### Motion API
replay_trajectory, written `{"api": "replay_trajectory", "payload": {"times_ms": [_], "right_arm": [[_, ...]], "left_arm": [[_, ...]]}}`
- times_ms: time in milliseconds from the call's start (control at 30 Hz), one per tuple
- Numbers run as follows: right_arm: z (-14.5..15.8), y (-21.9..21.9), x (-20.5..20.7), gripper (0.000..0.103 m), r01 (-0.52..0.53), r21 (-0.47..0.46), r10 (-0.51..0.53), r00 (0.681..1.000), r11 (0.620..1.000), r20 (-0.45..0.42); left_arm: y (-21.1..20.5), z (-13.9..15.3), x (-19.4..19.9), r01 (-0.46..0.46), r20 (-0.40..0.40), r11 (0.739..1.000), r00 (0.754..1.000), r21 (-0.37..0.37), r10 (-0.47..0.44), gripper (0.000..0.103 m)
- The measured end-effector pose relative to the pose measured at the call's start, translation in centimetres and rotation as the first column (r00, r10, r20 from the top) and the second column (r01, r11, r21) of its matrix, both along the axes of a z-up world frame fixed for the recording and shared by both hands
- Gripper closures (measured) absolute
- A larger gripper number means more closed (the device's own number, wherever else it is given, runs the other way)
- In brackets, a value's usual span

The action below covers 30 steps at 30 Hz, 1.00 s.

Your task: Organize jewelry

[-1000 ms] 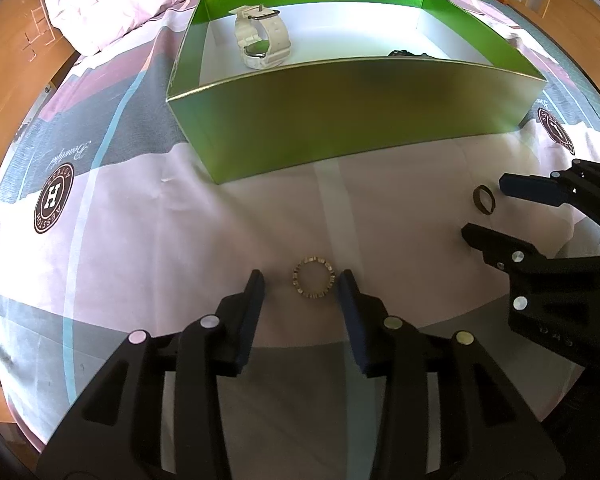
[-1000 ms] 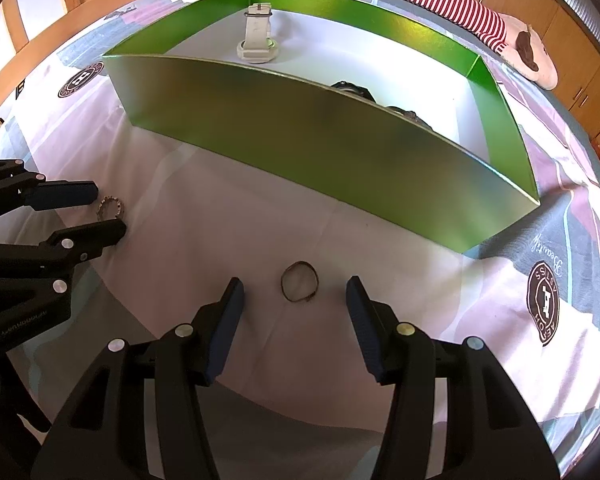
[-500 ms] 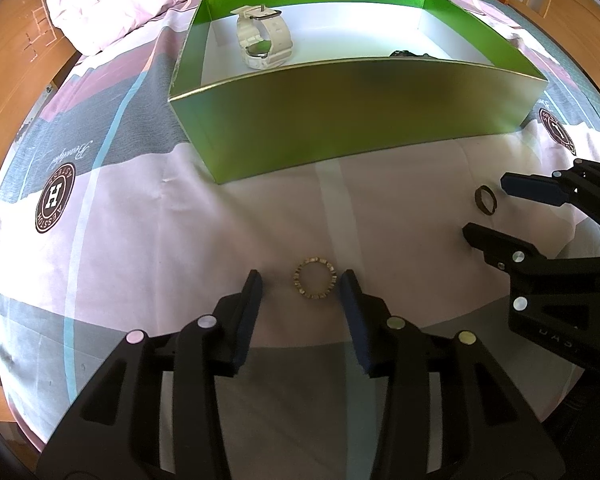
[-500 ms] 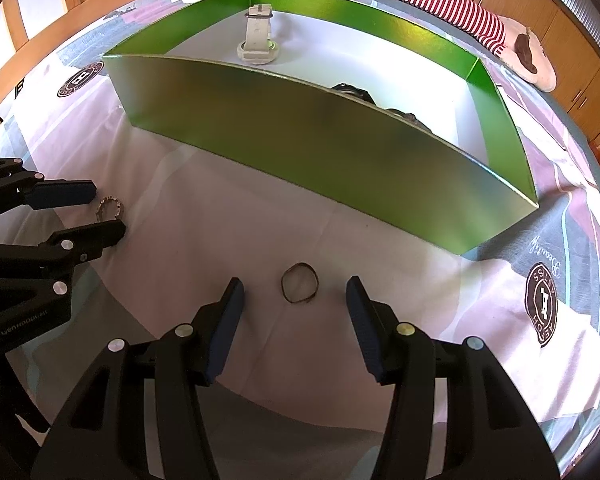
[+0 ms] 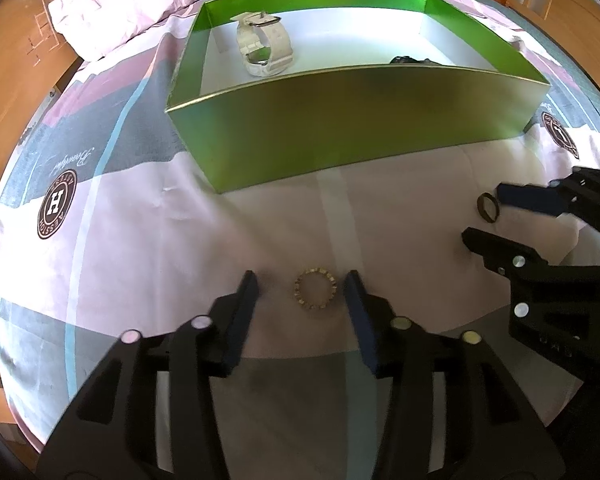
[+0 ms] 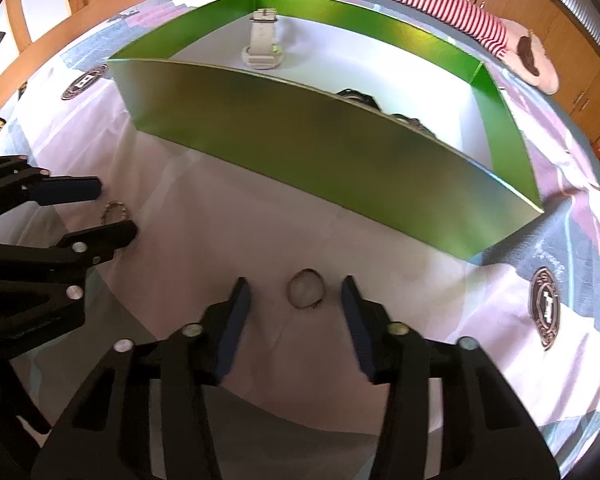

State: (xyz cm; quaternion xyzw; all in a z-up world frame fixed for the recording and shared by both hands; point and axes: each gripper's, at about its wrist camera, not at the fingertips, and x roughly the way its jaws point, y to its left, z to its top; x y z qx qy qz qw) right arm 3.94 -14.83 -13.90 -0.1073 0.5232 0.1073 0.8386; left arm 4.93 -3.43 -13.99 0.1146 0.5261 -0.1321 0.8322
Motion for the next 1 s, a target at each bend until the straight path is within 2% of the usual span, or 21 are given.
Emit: {"api": "replay_trajectory", "payload": {"times_ms": [33,67,100,133,367,567,800,867,1000], "right_arm": [[0.0,0.1,0.0,0.066,-0.006,0.001,0.006,1.0,1.0,-0.001],[0.1,0.2,-0.1,0.073,-0.013,0.008,0.013,1.0,1.0,-0.005],[0.1,0.3,-0.1,0.081,-0.018,0.015,0.018,1.0,1.0,-0.007],[0.1,0.3,-0.1,0.083,-0.019,0.014,0.019,1.0,1.0,-0.005],[0.6,-0.1,0.0,0.084,0.0,0.032,-0.001,1.0,0.999,0.009],[2.4,-1.2,0.6,0.084,0.035,0.097,-0.039,0.999,0.995,0.038],[5.3,-1.8,0.8,0.084,0.049,0.163,-0.065,0.993,0.985,0.094],[6.3,-2.4,1.0,0.084,0.062,0.186,-0.084,0.99,0.981,0.117],[8.8,-4.1,2.2,0.084,0.111,0.224,-0.154,0.971,0.968,0.181]], "left_arm": [[-0.1,0.0,-0.1,0.006,0.001,1.0,1.0,0.0,-0.006,0.072],[-0.3,0.0,-0.2,0.016,0.002,1.0,1.0,0.002,-0.016,0.075],[-0.4,0.0,-0.3,0.022,0.002,1.0,1.0,0.003,-0.022,0.082],[-0.6,0.1,-0.4,0.025,0.004,1.0,1.0,0.006,-0.025,0.082],[0.1,0.5,0.1,0.003,0.003,1.0,1.0,-0.019,-0.003,0.082],[0.7,1.5,0.7,-0.025,0.008,0.999,1.0,-0.047,0.025,0.082],[0.4,4.4,2.0,-0.059,0.074,0.995,0.995,-0.083,0.065,0.082],[0.1,5.6,2.5,-0.076,0.115,0.994,0.99,-0.076,0.085,0.082],[-0.7,8.5,3.7,-0.093,0.151,0.989,0.982,-0.113,0.109,0.082]]}}
